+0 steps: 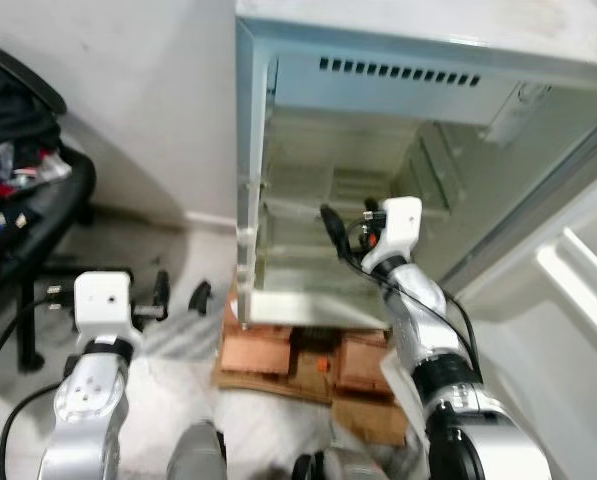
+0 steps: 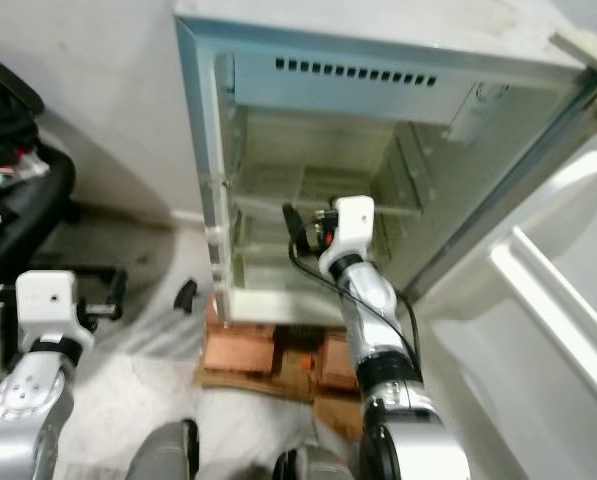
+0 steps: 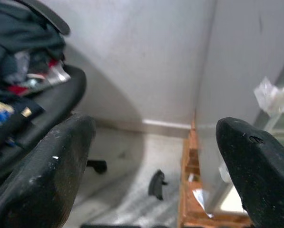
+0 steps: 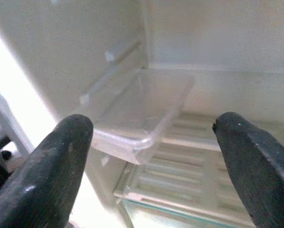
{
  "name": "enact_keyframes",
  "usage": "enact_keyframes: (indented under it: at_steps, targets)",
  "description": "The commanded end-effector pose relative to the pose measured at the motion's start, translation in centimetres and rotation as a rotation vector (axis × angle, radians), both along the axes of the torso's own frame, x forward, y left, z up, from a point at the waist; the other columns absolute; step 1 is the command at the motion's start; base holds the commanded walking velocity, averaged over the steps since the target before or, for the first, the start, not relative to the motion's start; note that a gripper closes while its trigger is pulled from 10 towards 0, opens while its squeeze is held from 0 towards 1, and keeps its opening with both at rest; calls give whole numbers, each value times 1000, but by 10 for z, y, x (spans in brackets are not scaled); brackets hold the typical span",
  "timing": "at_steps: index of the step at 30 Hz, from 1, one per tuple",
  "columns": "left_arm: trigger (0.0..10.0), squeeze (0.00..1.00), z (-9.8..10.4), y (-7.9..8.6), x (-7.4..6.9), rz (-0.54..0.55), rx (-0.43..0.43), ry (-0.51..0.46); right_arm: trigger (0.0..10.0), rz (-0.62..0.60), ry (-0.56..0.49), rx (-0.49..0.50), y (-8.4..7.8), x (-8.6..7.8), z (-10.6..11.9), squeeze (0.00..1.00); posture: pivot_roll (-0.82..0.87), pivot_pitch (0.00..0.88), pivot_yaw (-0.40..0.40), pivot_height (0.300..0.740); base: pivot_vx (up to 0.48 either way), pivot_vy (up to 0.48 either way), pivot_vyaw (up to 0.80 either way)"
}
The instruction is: Restocking fridge
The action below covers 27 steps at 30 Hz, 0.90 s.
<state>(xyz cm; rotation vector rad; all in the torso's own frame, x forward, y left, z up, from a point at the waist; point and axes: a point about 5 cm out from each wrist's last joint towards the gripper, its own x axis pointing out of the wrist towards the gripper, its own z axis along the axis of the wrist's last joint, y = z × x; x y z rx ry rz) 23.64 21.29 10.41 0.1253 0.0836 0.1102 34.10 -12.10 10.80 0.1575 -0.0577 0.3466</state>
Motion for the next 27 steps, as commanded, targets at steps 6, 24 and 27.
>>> enact_keyframes:
  at_steps: [6,24,27]
  targets:
    - [10000,0,-14,0,-4,-28,-48,51,10000,71,-11,-85,-9,-21,0,0,150,0,-14,740,0,0,0]
    - [10000,0,-6,-9,5,-62,-8,-19,10000,-242,99,29,-23,-43,-6,0,151,0,-56,740,0,386,0]
    - [10000,0,-5,-11,5,-84,1,-32,10000,-242,104,19,-22,-45,-6,0,141,0,-46,740,0,0,0]
